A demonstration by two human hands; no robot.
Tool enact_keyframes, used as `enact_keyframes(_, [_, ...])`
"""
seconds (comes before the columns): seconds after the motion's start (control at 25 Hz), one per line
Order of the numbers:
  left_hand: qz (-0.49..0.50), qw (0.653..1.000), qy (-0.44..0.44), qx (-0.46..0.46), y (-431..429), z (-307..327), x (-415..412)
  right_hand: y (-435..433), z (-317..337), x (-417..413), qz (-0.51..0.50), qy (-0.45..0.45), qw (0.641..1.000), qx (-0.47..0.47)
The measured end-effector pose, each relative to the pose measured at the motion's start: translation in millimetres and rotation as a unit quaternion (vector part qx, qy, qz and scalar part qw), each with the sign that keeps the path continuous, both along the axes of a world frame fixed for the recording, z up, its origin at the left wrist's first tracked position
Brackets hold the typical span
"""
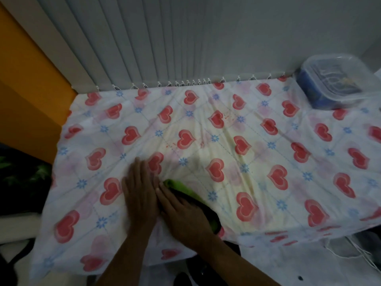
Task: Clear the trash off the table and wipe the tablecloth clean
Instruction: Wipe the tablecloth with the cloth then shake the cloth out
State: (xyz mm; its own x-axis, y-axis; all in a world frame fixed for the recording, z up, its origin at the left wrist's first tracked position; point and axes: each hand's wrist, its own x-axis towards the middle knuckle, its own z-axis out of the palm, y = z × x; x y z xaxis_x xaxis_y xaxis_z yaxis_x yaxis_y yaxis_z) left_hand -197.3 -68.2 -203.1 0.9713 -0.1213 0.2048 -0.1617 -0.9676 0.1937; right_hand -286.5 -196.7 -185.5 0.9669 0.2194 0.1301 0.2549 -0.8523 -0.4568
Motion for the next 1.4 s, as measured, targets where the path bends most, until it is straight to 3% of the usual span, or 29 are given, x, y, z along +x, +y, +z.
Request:
enact_keyframes(0.28, [0.031, 0.999, 0.039, 0.005, -9.6, 13.7, 3.2, -22.5, -1.4, 94.7, -0.032, -0.005, 0.999, -0.019])
enact_keyframes(0.52, [0.066, 0.995, 0.078, 0.005, -16.4, 22.9, 4.9, -134.1, 13.2, 173.5, -0.143, -0.011, 0.987, -0.067])
enact_keyframes(0.84, [0.083, 0.990, 0.097, 0.055, -23.9, 26.4, 6.8, -263.0, 18.7, 168.6, -0.262, 0.023, 0.962, -0.066])
enact_keyframes(1.04, [0.085, 0.988, 0.112, 0.060, -22.8, 31.1, 6.7, -293.7, 25.9, 158.8, -0.328, 0.009, 0.945, 0.004])
enact_keyframes(1.16, [0.088, 0.988, 0.108, 0.058, -22.6, 31.6, 4.9, -262.5, 53.0, 149.8, -0.362, 0.018, 0.928, 0.085])
enact_keyframes(1.24, [0.083, 0.990, 0.103, 0.058, -24.4, 33.0, 6.6, -206.7, 77.2, 142.4, -0.332, 0.047, 0.935, 0.119])
enact_keyframes(1.32, [0.079, 0.990, 0.105, 0.056, -21.8, 29.4, 6.8, -124.3, 89.2, 129.0, -0.201, 0.090, 0.967, 0.128])
enact_keyframes(1.4, [0.052, 0.991, 0.108, 0.061, -13.8, 19.5, 5.7, -40.5, 73.1, 118.0, -0.029, 0.031, 0.992, 0.120])
